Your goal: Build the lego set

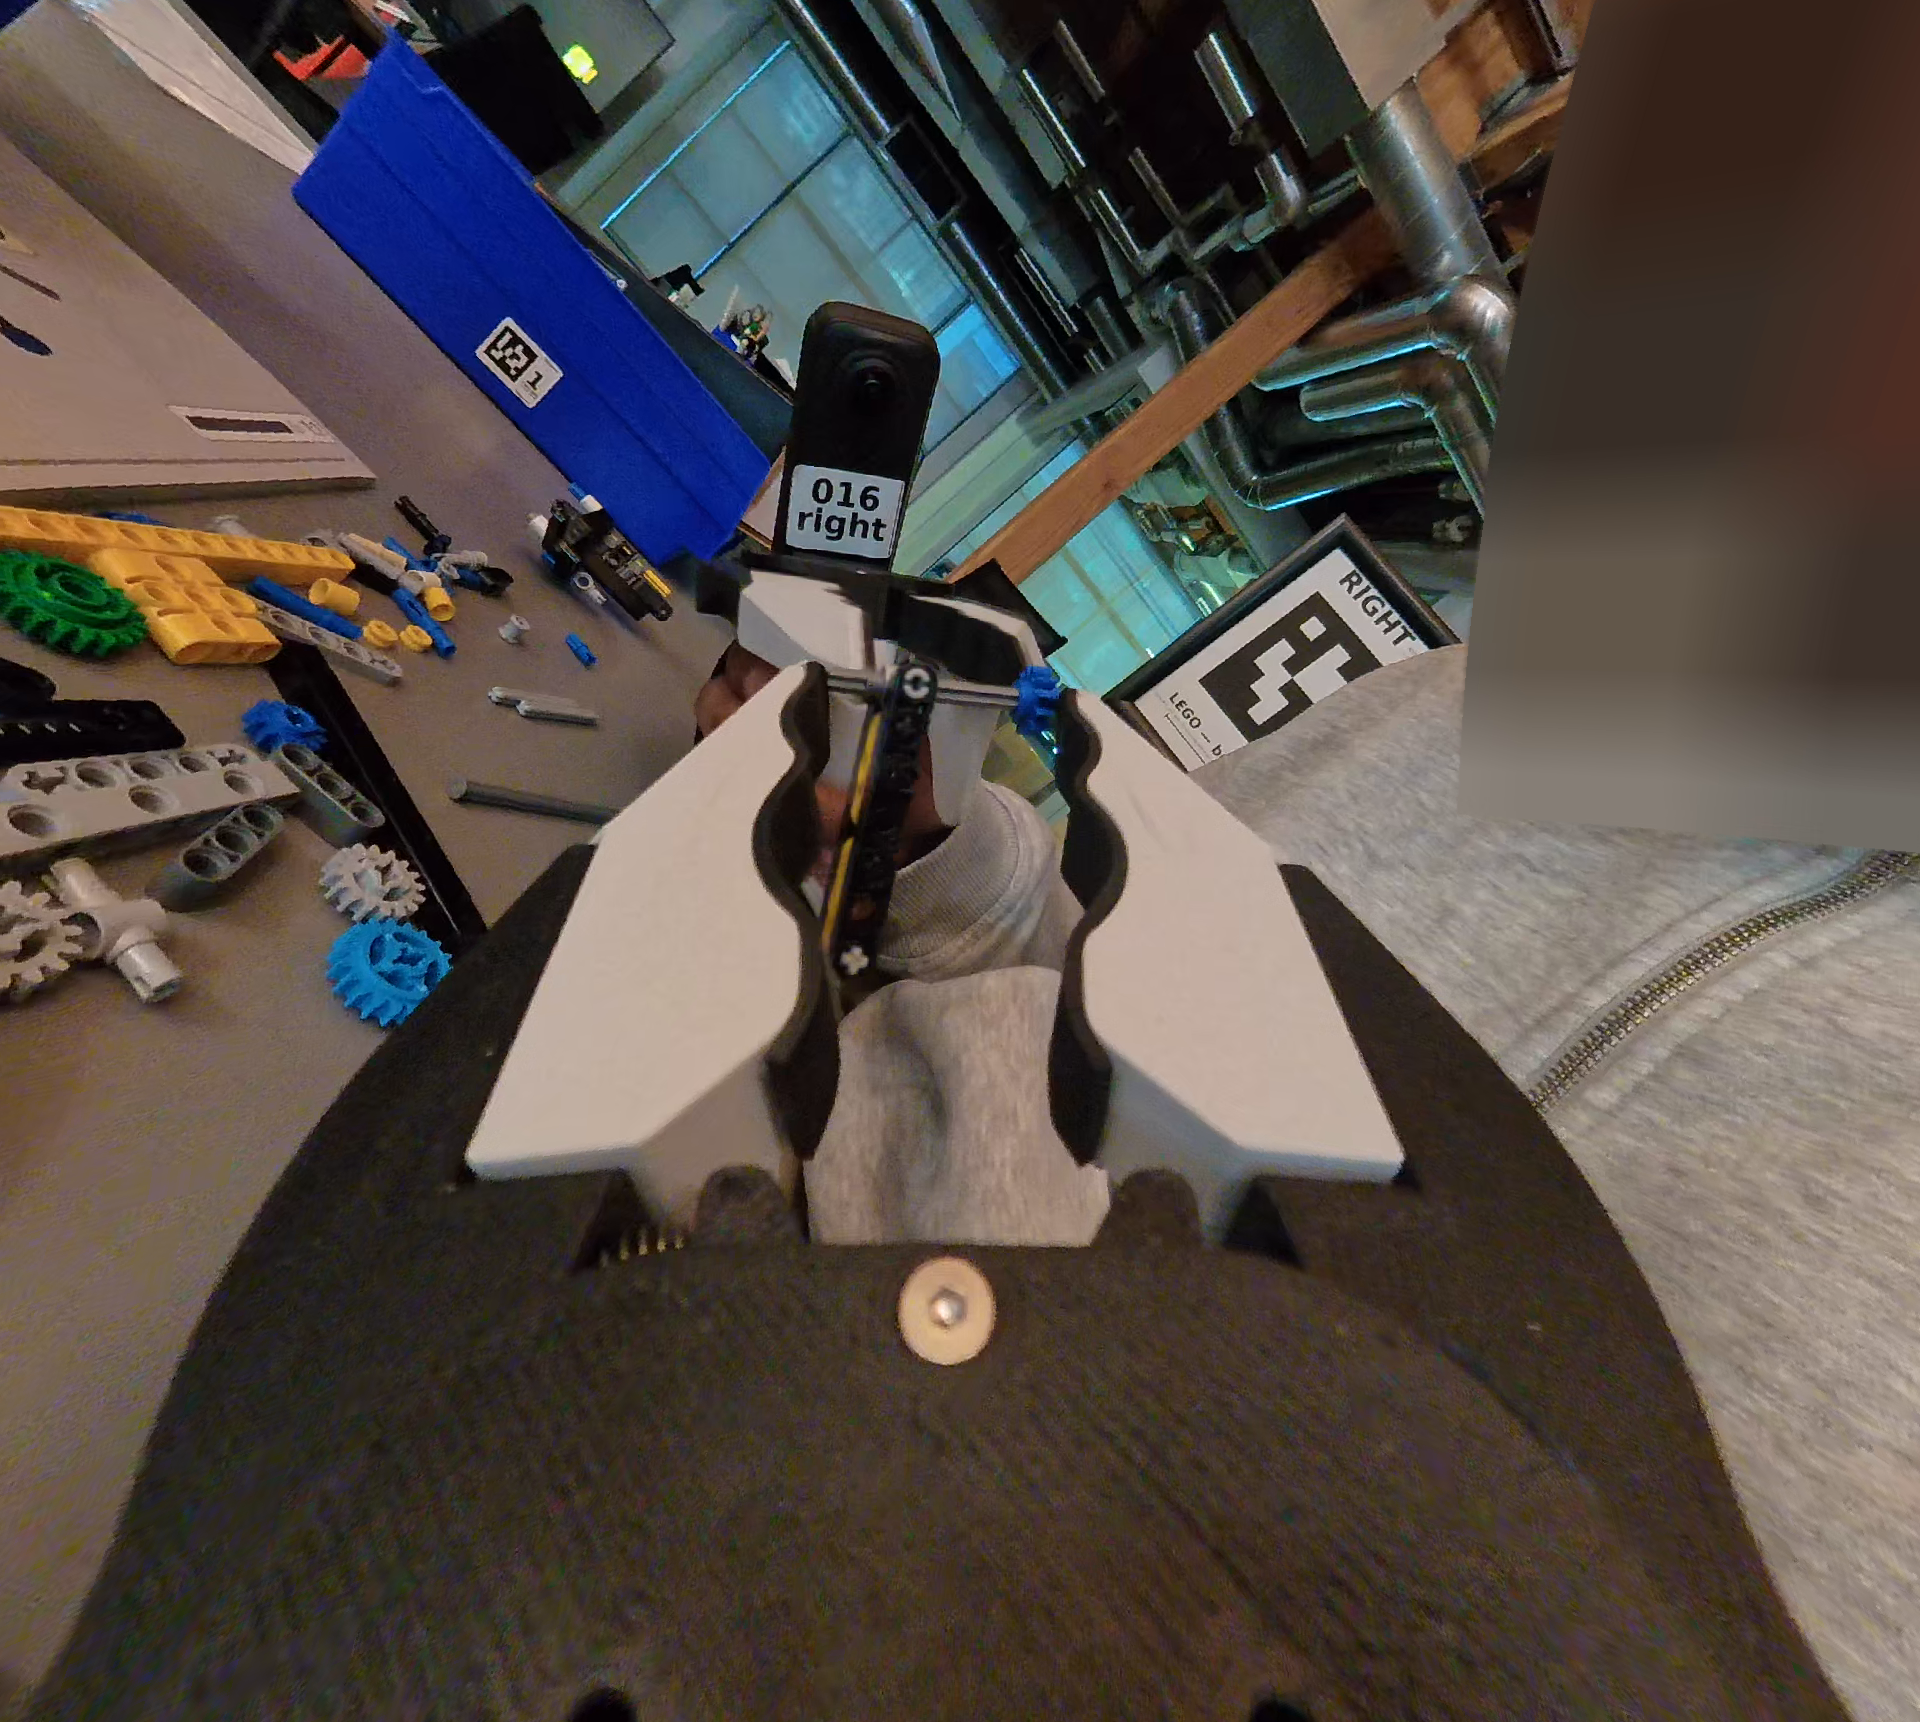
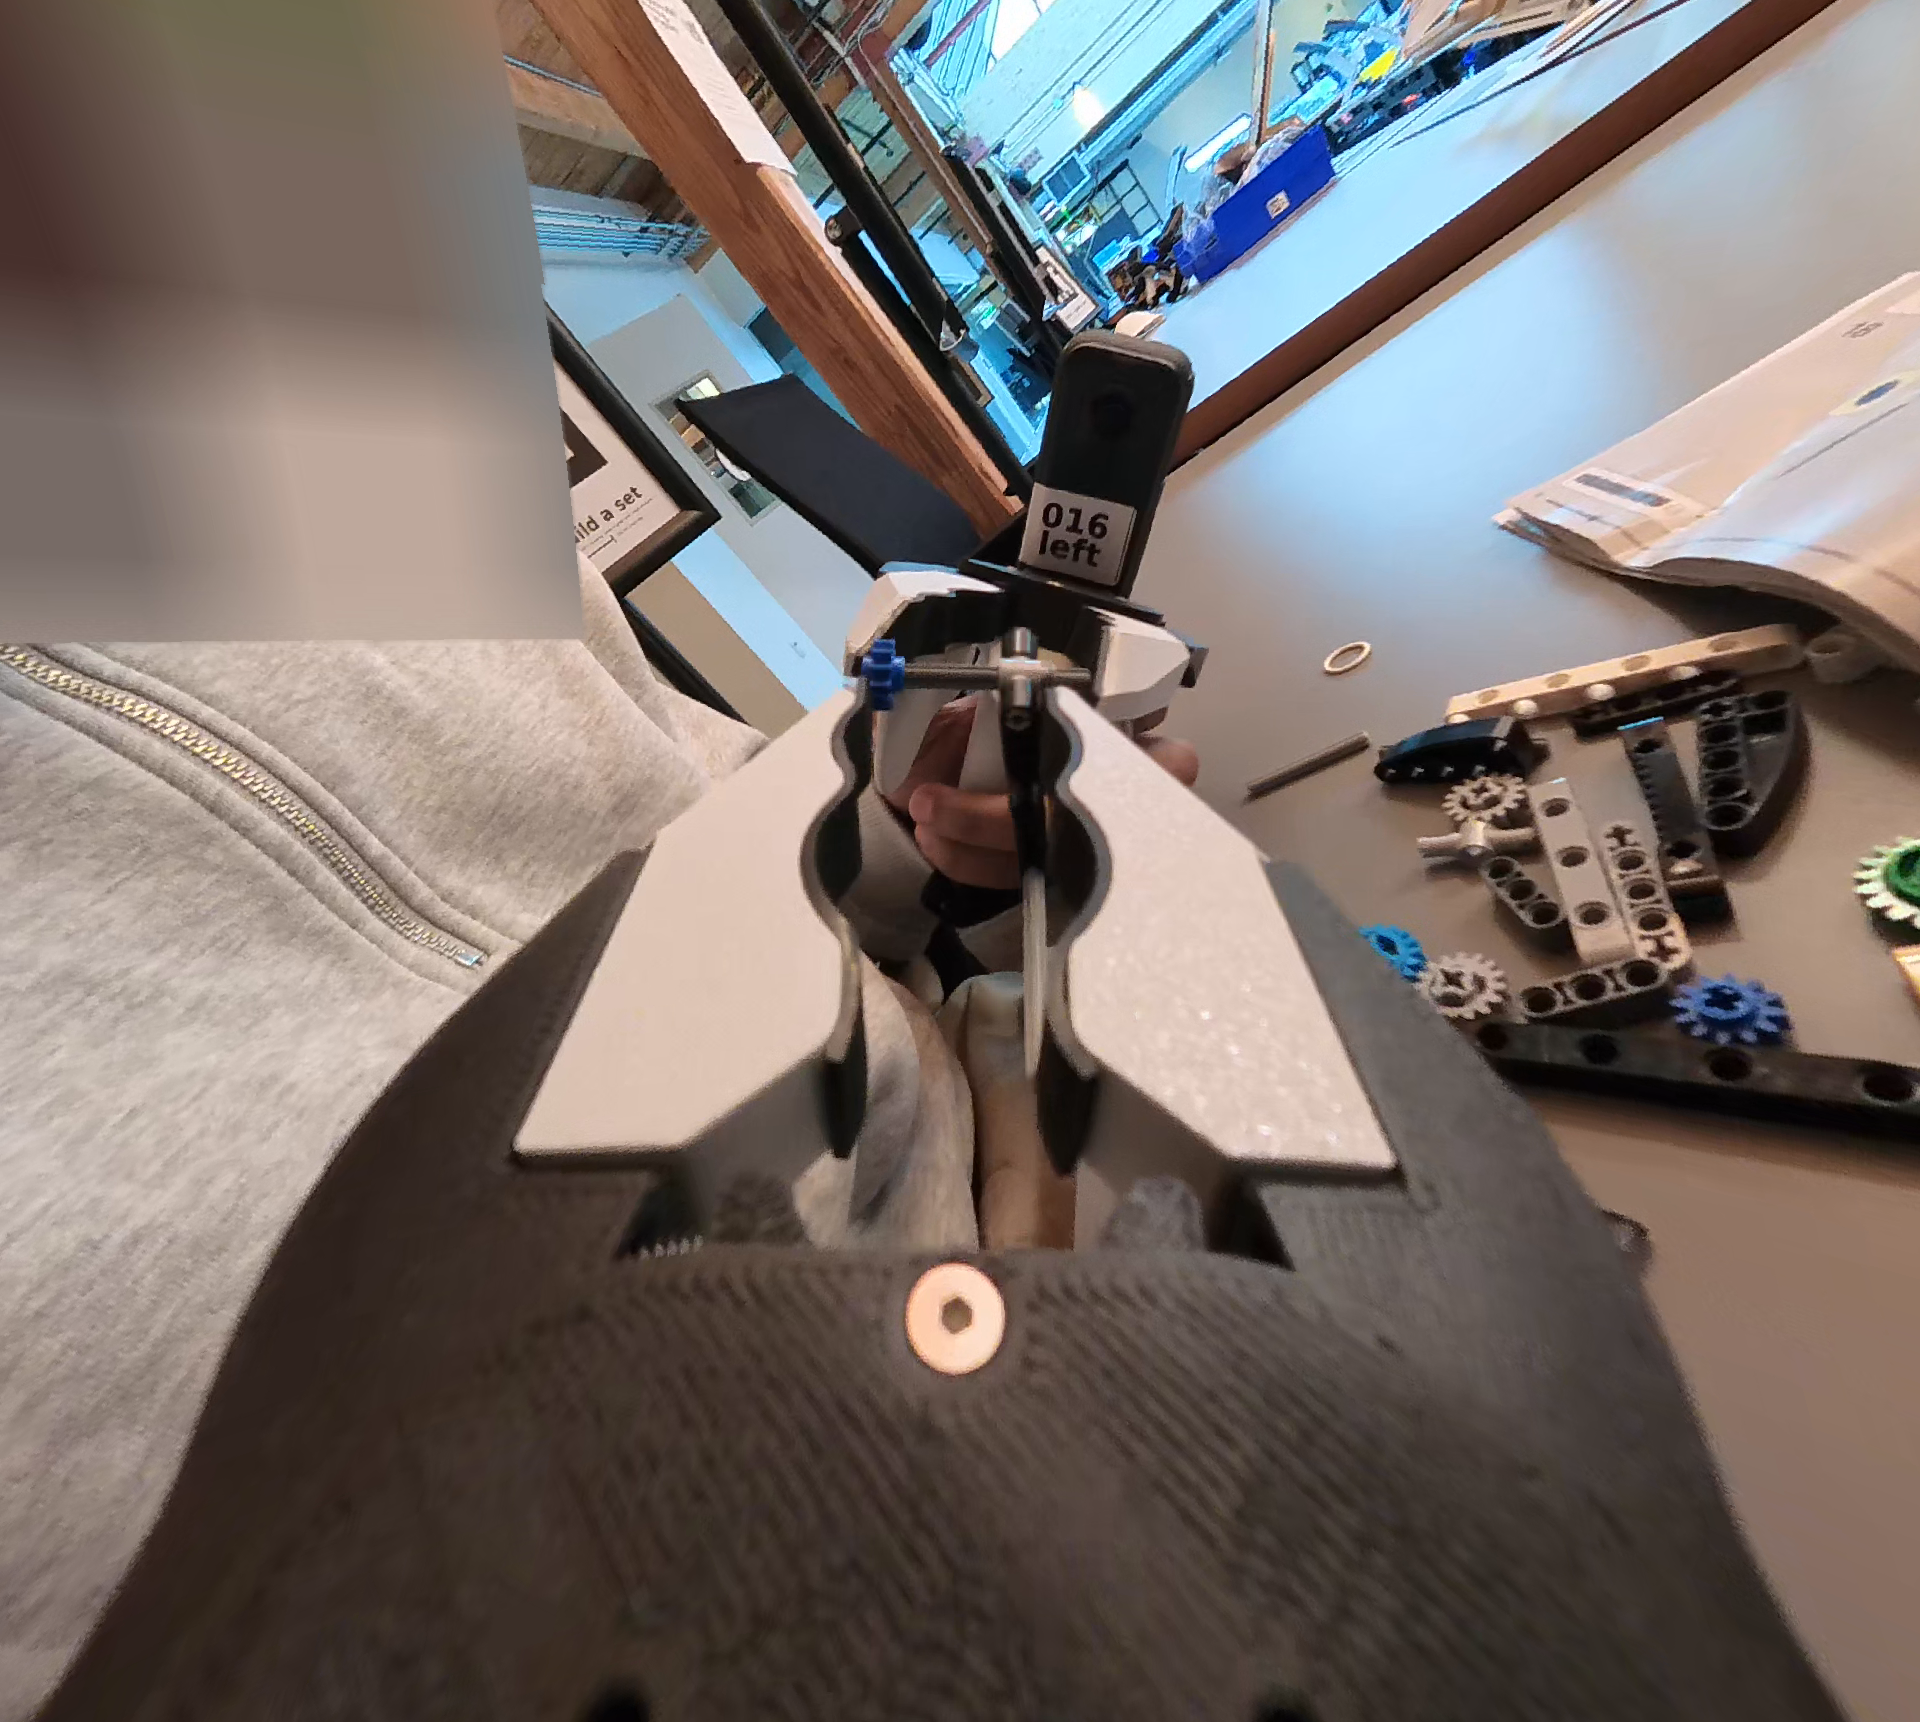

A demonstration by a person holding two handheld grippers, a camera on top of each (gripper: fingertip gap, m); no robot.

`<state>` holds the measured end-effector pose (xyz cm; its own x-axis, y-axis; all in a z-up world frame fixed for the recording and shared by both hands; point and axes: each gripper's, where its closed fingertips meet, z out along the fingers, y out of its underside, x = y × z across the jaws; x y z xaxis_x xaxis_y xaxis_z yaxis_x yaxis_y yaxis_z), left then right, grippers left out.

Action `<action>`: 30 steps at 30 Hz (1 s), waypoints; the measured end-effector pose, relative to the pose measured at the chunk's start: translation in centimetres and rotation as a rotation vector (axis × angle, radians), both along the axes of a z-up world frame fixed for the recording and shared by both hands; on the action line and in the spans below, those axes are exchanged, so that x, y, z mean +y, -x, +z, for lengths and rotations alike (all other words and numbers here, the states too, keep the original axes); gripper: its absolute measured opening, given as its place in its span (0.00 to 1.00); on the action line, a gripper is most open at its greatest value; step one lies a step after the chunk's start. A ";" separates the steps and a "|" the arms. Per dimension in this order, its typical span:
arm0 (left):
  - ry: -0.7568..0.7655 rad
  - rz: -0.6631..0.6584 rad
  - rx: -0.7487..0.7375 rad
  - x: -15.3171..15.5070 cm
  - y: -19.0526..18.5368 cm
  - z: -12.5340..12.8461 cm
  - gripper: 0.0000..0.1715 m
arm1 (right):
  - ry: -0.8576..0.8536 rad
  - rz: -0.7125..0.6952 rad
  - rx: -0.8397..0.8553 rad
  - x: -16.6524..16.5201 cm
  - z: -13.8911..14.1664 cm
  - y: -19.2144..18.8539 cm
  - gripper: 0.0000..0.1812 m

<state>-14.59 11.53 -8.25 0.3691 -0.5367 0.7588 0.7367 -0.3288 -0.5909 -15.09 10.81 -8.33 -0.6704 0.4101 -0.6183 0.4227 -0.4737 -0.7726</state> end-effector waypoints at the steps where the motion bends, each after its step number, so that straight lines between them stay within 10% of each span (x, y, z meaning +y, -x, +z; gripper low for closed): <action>1: 0.001 0.001 -0.001 0.0 0.0 0.0 0.25 | 0.002 0.000 0.000 0.0 0.0 0.0 0.16; 30: 0.001 0.022 0.073 0.0 0.0 -0.2 0.25 | 0.012 0.010 0.003 0.0 0.1 -0.1 0.12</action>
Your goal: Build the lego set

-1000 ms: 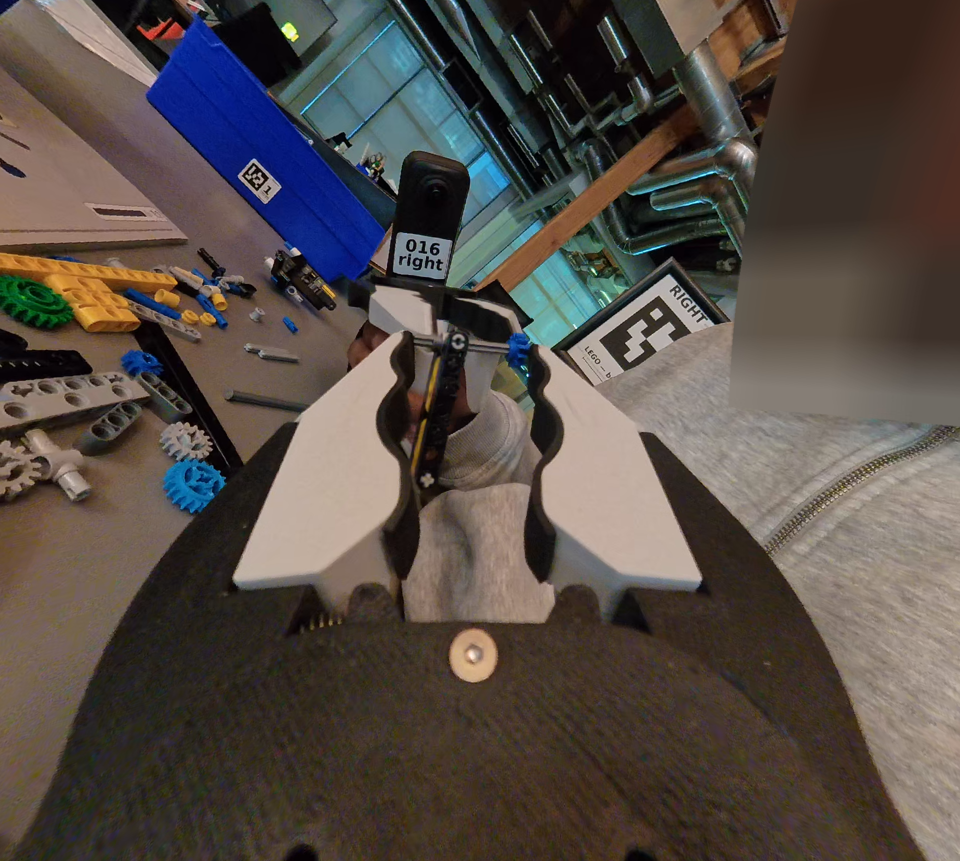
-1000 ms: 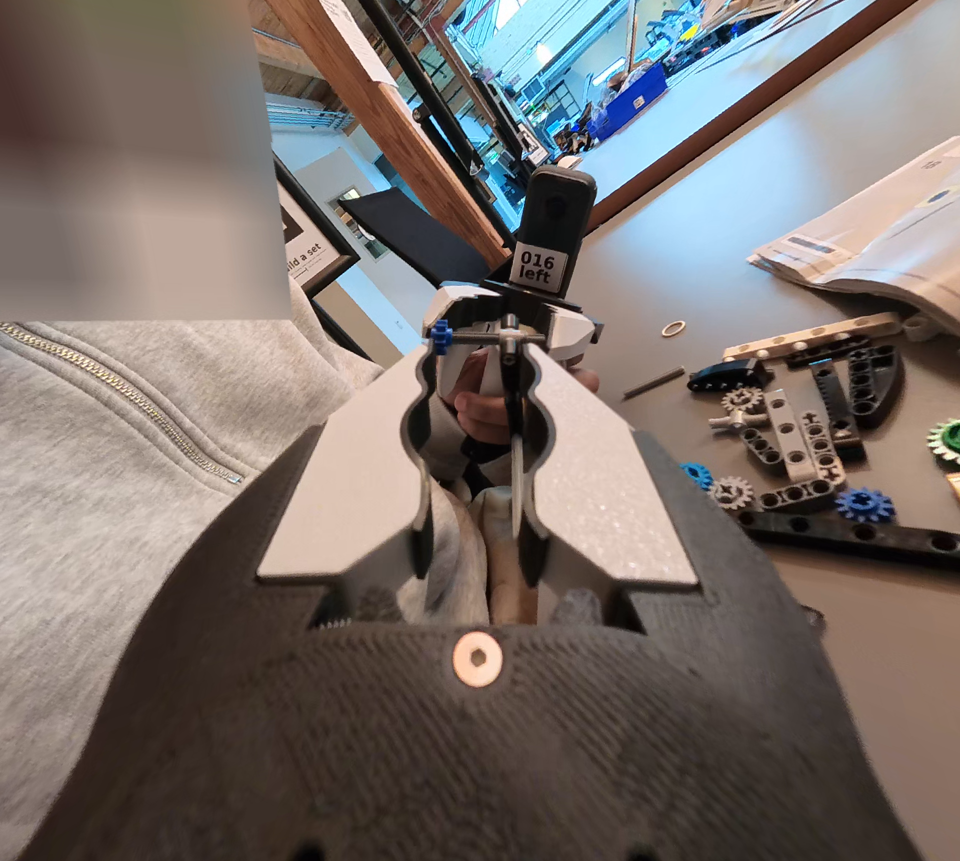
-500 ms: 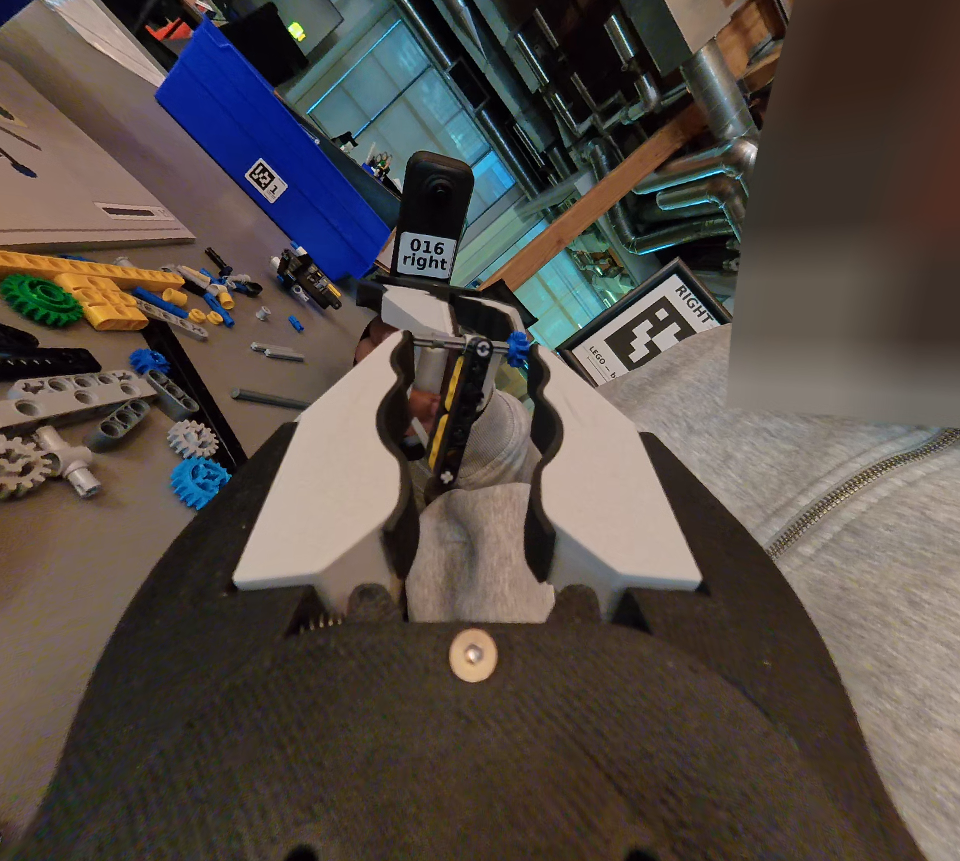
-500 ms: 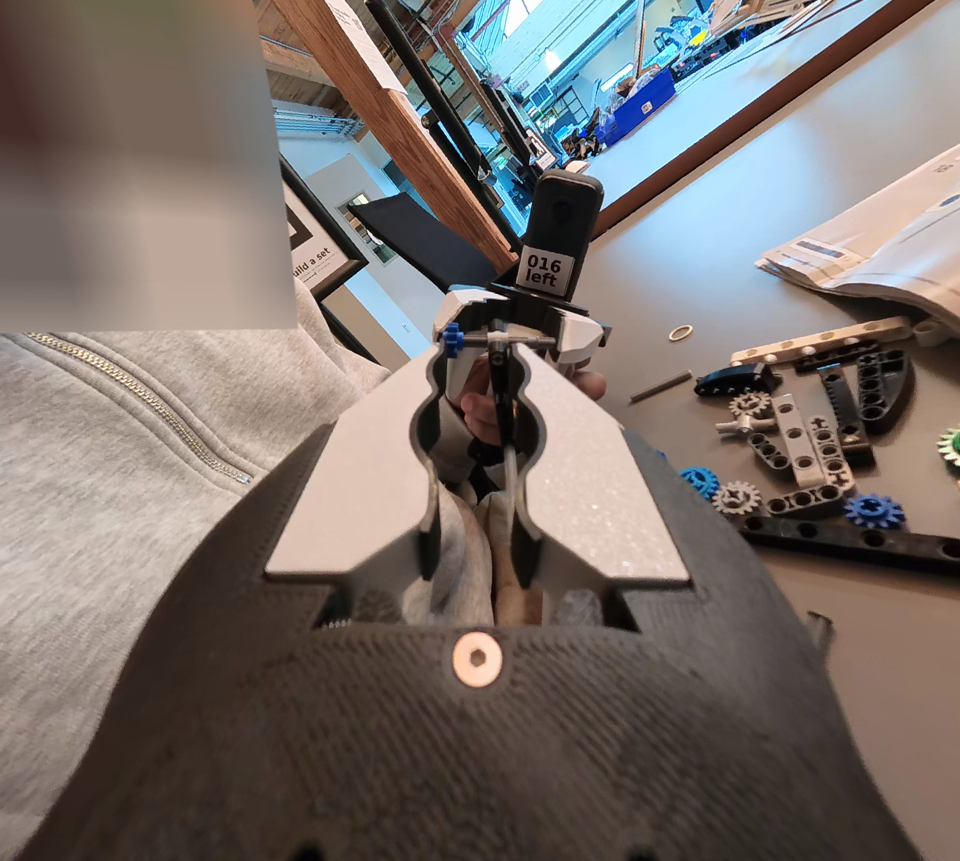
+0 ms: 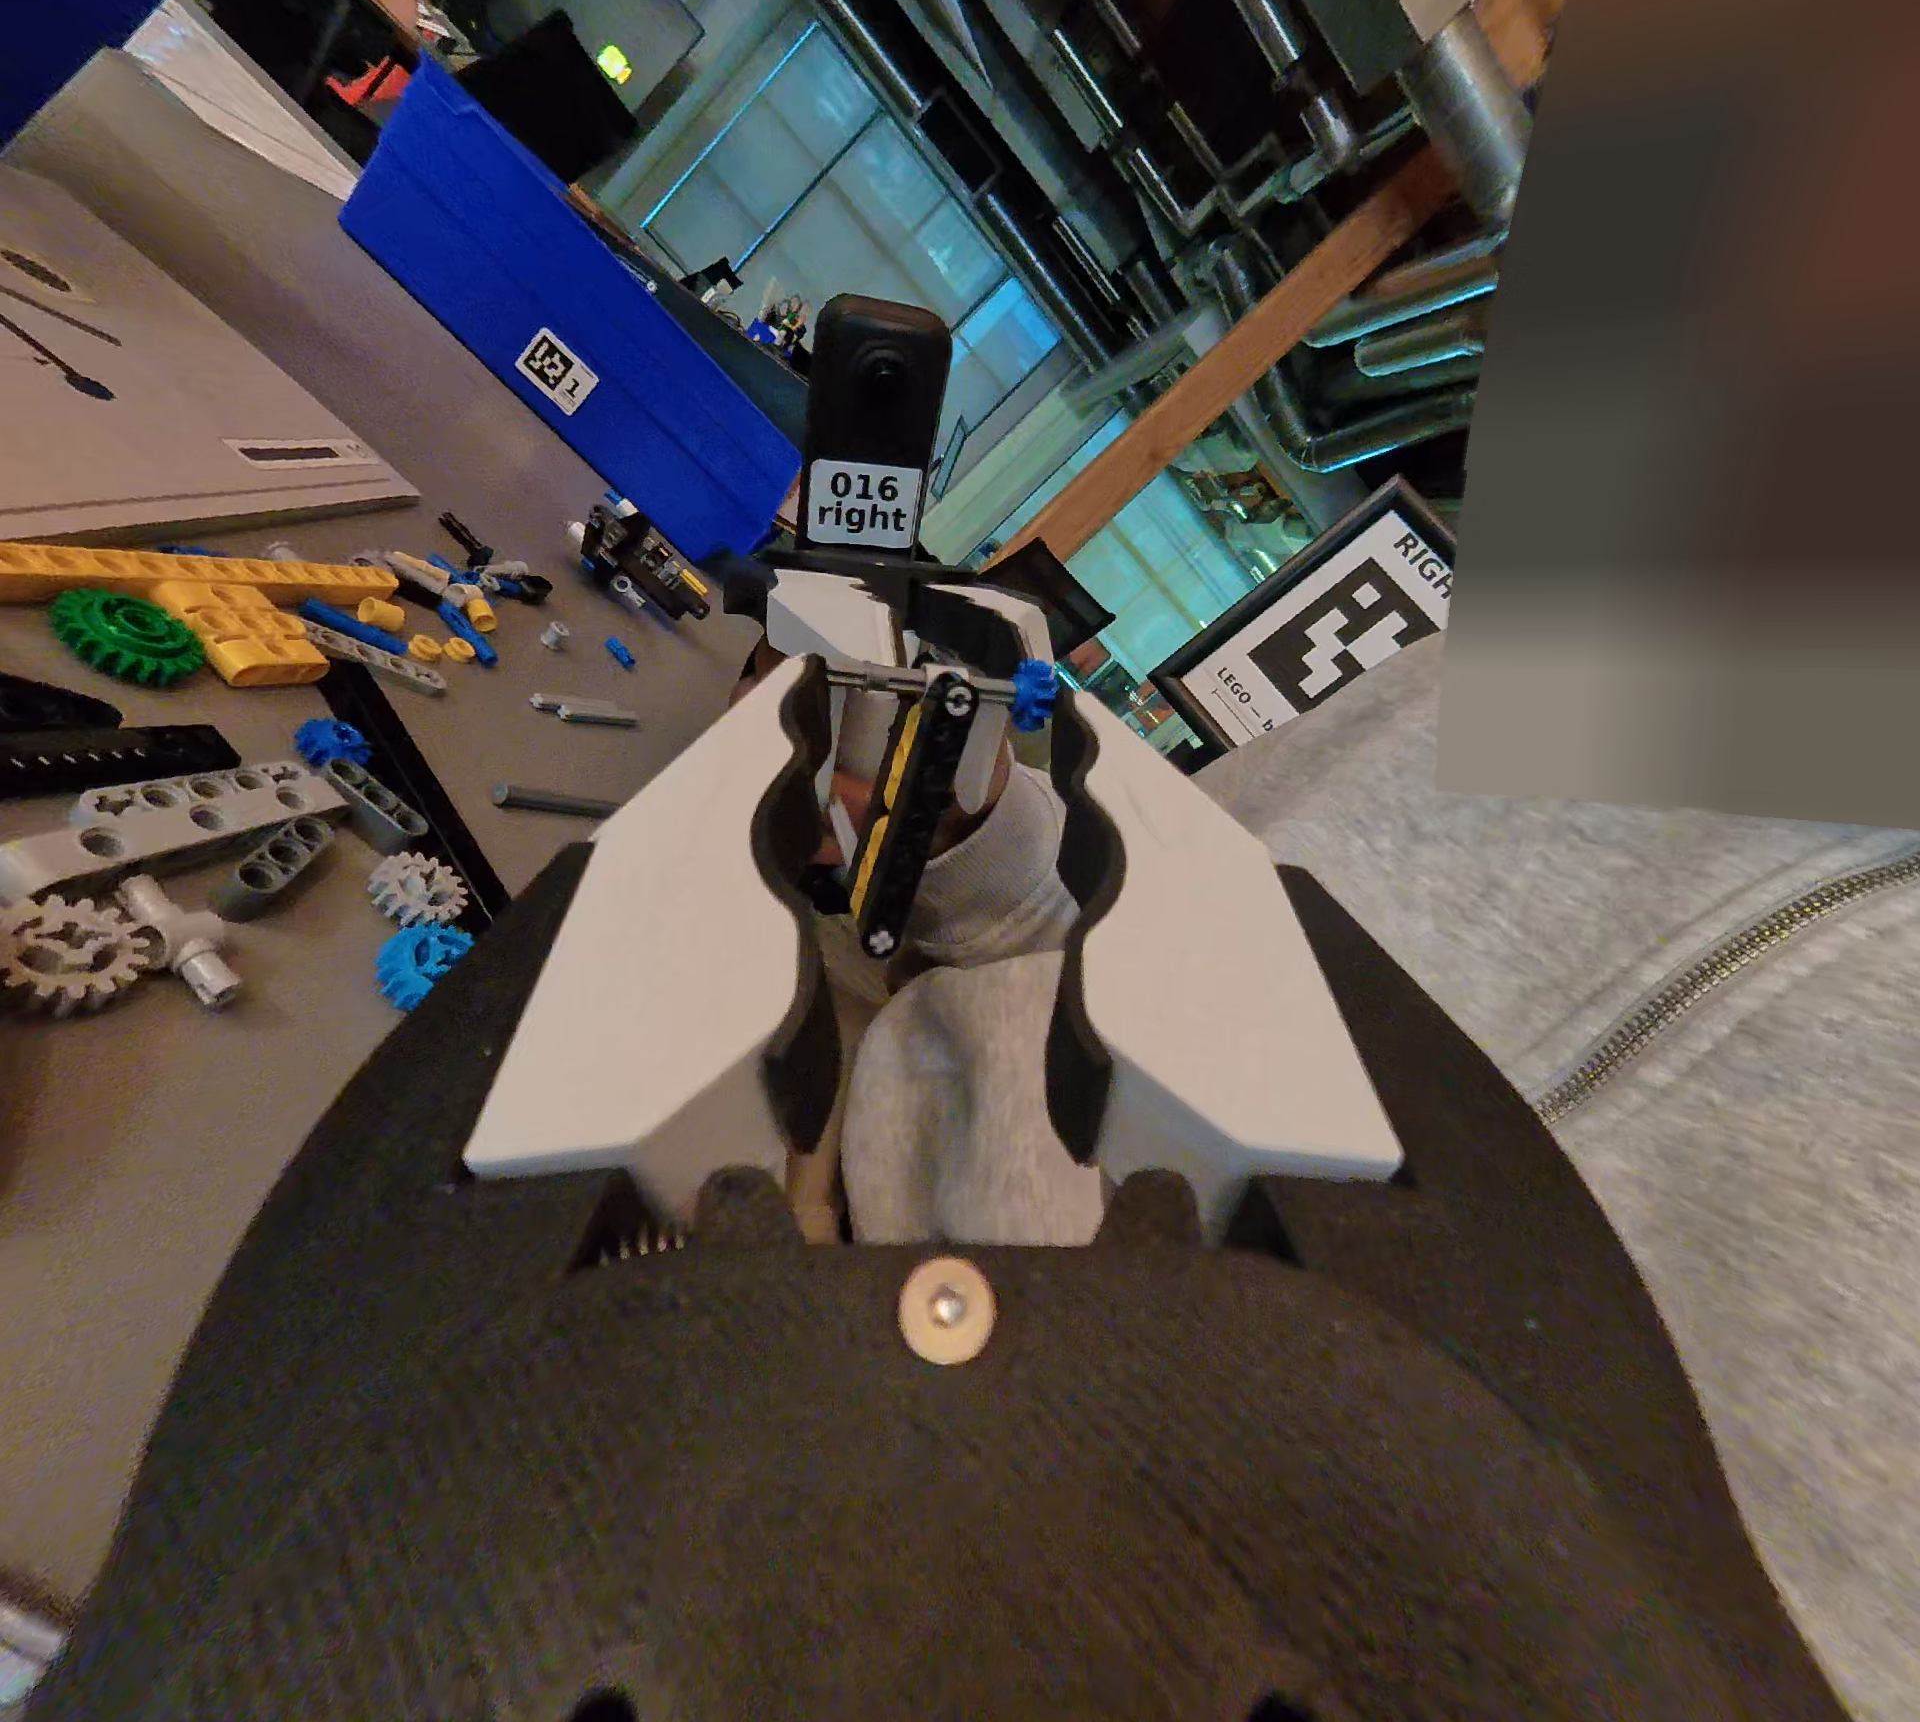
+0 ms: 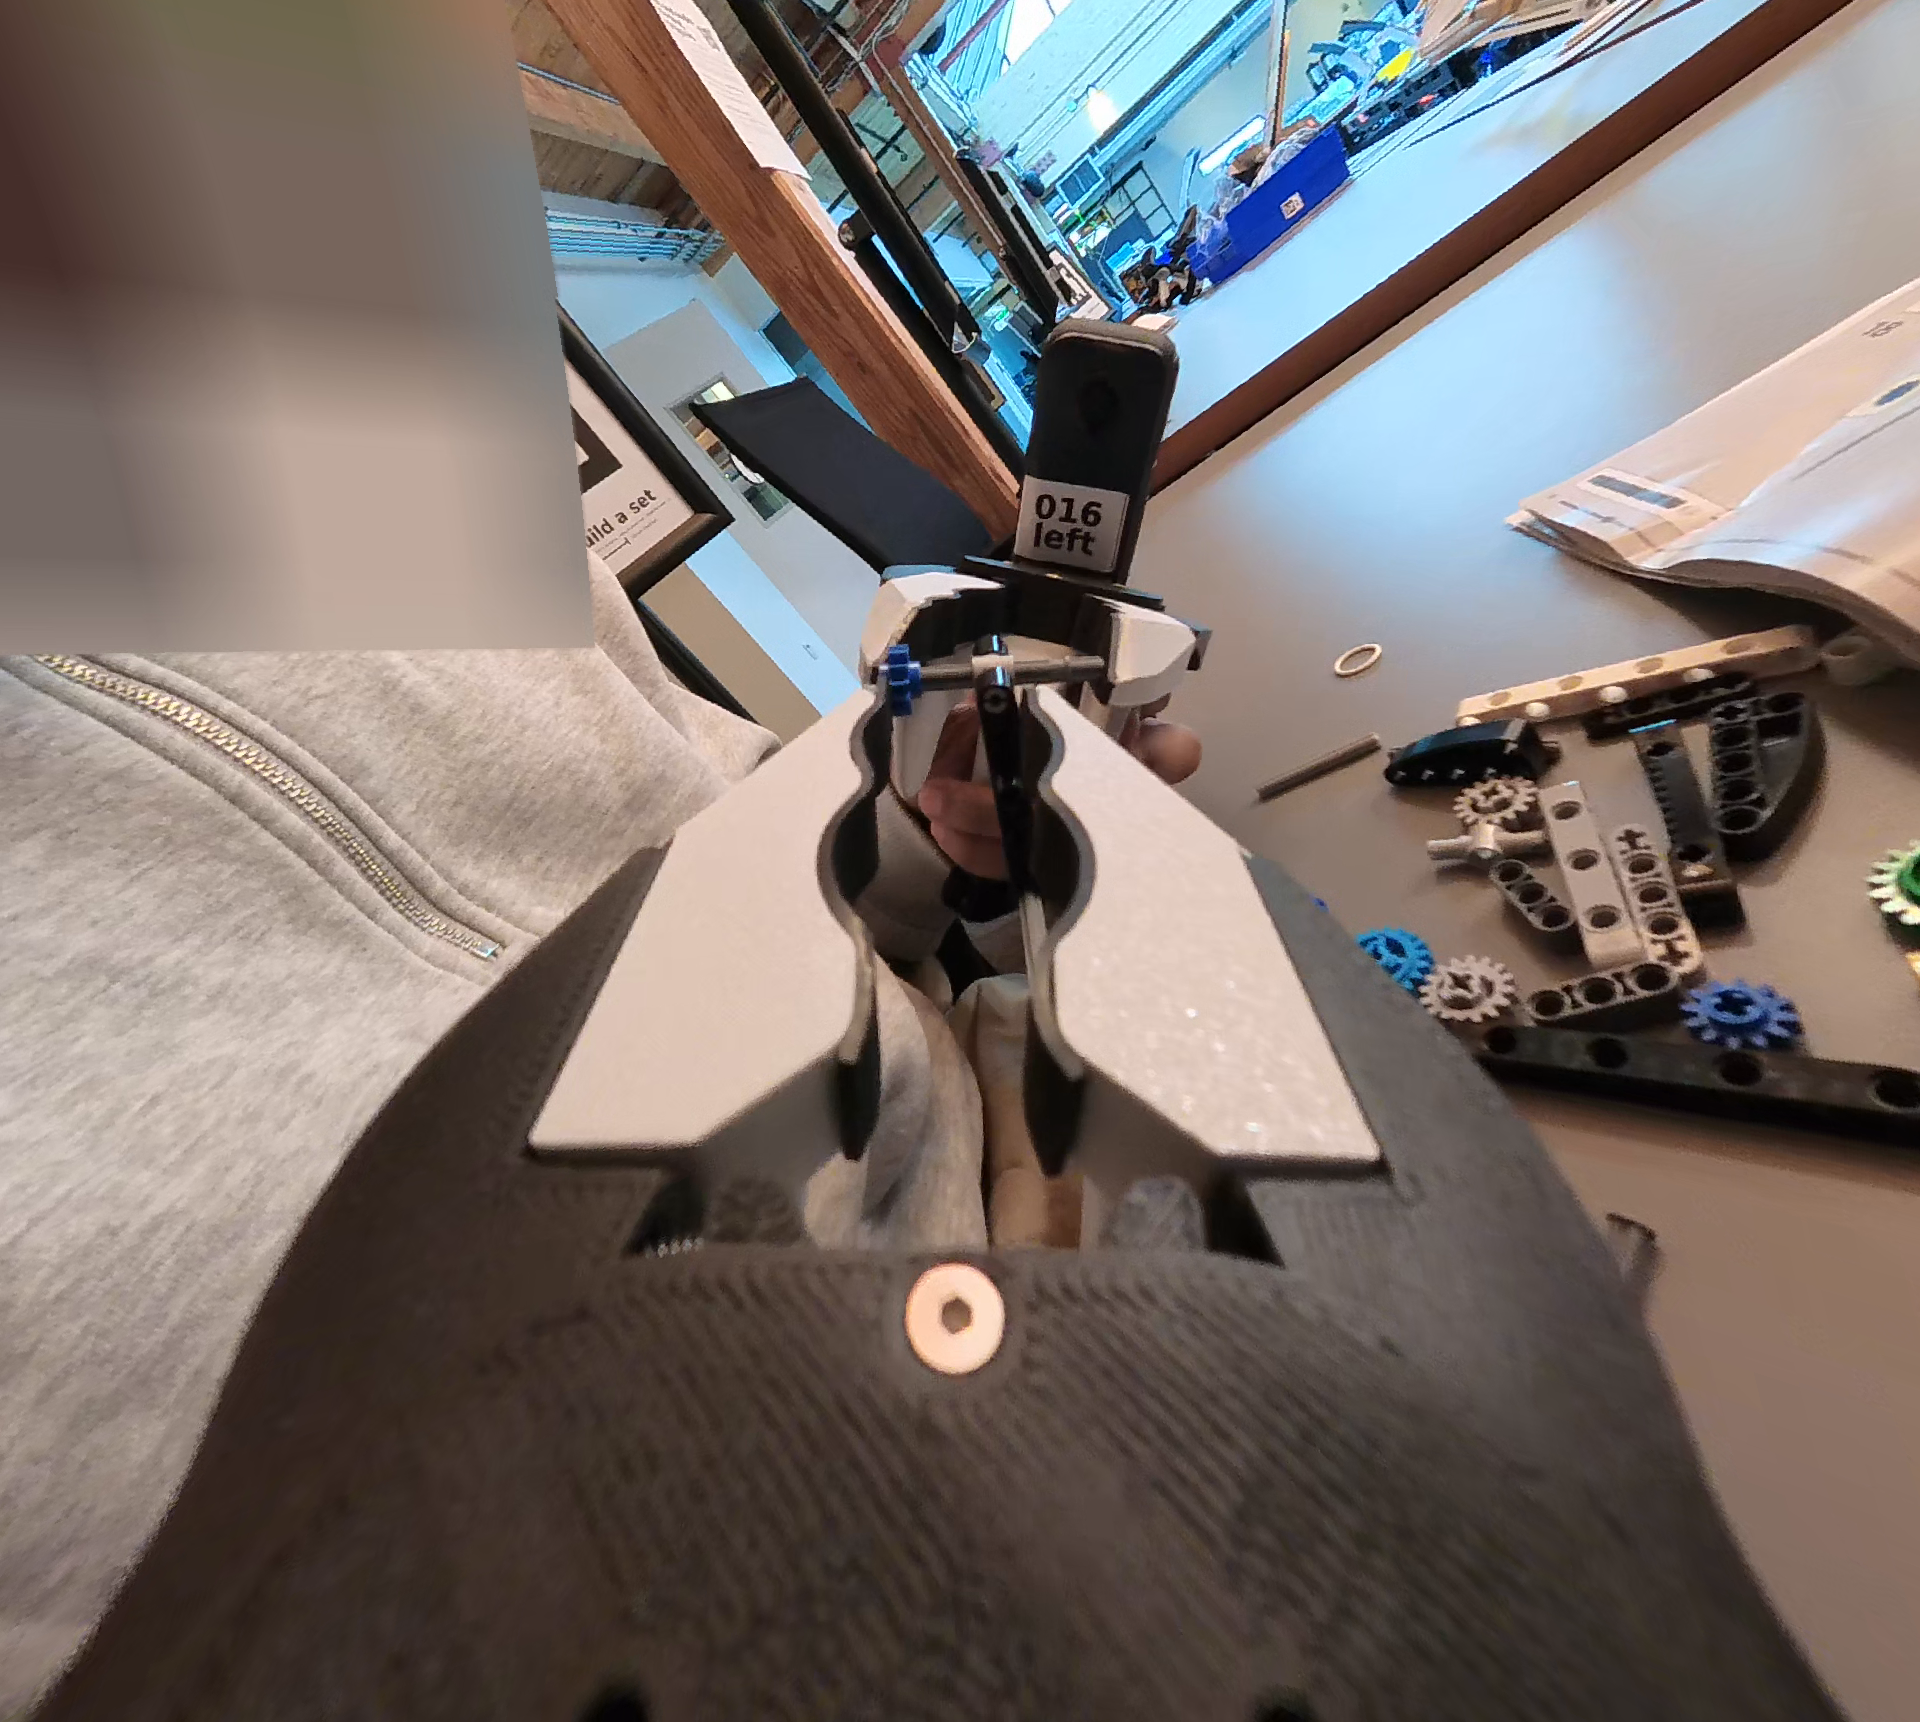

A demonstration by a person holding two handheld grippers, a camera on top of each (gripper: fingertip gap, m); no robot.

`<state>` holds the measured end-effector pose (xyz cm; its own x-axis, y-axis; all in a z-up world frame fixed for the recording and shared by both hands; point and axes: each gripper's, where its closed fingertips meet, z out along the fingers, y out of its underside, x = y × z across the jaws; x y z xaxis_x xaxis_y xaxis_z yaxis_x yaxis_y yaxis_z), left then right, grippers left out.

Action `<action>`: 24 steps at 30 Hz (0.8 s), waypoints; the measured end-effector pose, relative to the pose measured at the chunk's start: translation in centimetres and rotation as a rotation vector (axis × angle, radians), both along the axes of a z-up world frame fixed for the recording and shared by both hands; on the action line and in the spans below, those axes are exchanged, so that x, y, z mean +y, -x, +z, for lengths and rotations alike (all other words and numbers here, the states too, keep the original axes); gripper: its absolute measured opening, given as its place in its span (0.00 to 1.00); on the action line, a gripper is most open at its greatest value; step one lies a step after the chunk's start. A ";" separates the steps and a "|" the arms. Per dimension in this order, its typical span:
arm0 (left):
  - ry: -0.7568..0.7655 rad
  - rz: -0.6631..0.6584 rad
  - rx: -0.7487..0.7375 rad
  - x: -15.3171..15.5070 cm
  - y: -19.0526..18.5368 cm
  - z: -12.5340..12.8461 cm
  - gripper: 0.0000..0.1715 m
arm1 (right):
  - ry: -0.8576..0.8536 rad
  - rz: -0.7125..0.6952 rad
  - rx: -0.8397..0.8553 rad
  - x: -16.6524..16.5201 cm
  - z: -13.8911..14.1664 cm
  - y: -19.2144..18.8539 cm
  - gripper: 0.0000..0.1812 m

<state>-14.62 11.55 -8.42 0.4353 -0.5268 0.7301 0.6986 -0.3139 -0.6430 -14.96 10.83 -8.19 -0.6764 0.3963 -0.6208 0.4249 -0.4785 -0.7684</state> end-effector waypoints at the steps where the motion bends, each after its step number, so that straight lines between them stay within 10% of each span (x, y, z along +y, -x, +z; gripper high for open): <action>1: 0.000 -0.002 0.003 0.0 -0.1 0.0 0.25 | 0.003 0.004 0.001 0.0 0.0 -0.1 0.12; 24: -0.019 -0.022 -0.003 -0.3 -0.3 0.4 0.18 | -0.020 0.000 0.012 0.0 0.0 -0.1 0.09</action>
